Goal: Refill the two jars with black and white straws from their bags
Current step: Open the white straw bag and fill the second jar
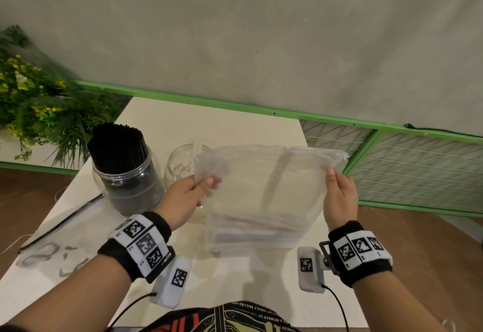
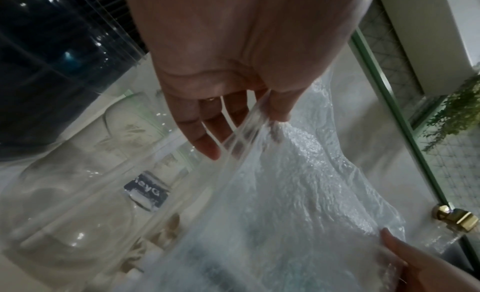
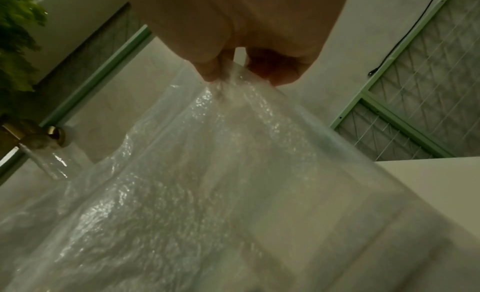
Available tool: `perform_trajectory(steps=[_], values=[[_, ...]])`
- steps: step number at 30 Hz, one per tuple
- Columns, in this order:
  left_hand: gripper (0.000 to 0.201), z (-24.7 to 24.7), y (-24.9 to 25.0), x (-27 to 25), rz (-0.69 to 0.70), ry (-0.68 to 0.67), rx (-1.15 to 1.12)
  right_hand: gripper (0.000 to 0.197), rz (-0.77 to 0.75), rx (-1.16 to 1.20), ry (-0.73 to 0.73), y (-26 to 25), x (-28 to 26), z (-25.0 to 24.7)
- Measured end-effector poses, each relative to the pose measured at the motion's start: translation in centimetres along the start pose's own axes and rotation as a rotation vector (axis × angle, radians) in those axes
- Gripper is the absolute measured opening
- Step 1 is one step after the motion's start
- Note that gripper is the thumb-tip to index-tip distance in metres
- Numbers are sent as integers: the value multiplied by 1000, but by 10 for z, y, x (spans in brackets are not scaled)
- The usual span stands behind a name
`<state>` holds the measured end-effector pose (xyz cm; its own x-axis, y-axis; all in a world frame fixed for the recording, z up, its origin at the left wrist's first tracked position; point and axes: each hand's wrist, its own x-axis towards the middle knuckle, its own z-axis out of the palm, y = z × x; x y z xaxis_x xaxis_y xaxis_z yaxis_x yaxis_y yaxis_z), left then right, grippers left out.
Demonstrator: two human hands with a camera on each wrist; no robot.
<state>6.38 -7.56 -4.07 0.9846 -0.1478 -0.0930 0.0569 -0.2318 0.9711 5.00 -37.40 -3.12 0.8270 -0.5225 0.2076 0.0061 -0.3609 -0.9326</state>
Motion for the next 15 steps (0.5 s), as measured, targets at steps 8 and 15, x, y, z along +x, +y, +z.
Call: perform_trajectory(steps=[8, 15], values=[[13, -4, 1, 2, 24, 111, -23, 25, -102, 56, 80, -8, -4, -6], [16, -3, 13, 2, 46, 154, 98, 24, -63, -21, 60, 0, 8, -10]])
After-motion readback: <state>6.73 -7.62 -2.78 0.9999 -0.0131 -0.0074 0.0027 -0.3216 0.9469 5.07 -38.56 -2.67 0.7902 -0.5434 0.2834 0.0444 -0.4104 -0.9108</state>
